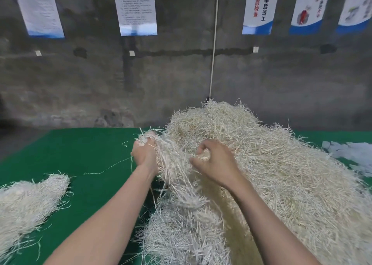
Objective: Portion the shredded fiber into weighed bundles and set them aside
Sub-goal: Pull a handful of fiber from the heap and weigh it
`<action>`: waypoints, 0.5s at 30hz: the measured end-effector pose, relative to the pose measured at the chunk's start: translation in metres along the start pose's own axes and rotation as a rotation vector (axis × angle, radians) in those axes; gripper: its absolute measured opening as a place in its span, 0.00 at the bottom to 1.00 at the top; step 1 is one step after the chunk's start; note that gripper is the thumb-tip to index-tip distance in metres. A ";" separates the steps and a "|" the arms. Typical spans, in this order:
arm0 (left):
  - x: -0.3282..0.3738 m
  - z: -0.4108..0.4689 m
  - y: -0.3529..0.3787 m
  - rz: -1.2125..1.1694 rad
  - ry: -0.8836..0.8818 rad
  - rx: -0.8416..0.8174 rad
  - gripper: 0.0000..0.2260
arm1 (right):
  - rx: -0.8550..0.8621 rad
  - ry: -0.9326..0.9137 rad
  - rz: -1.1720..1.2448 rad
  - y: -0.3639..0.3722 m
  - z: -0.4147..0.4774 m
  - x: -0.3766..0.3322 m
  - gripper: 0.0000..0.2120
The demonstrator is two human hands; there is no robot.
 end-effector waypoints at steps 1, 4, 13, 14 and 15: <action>0.005 -0.006 0.008 -0.014 -0.008 -0.034 0.27 | -0.116 0.029 0.038 0.022 0.003 -0.004 0.08; 0.026 -0.020 0.026 -0.168 -0.087 -0.144 0.20 | -0.328 0.023 -0.097 0.084 -0.003 0.009 0.03; 0.075 -0.037 0.042 -0.274 -0.201 -0.386 0.21 | -0.390 0.252 -0.400 0.124 -0.052 0.131 0.21; 0.075 -0.034 0.042 -0.304 -0.200 -0.421 0.19 | -0.452 0.257 -0.413 0.131 -0.063 0.135 0.23; 0.076 -0.032 0.038 -0.331 -0.193 -0.416 0.19 | -0.520 0.274 -0.434 0.136 -0.072 0.139 0.24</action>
Point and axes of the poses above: each hand's wrist, its own z-axis towards the middle knuckle, its own y-axis out of the palm, x = y × z, the point moved 8 cm from there along z, towards the middle knuckle, and after that the axes turned 10 degrees about z, right-handed, at the moved point
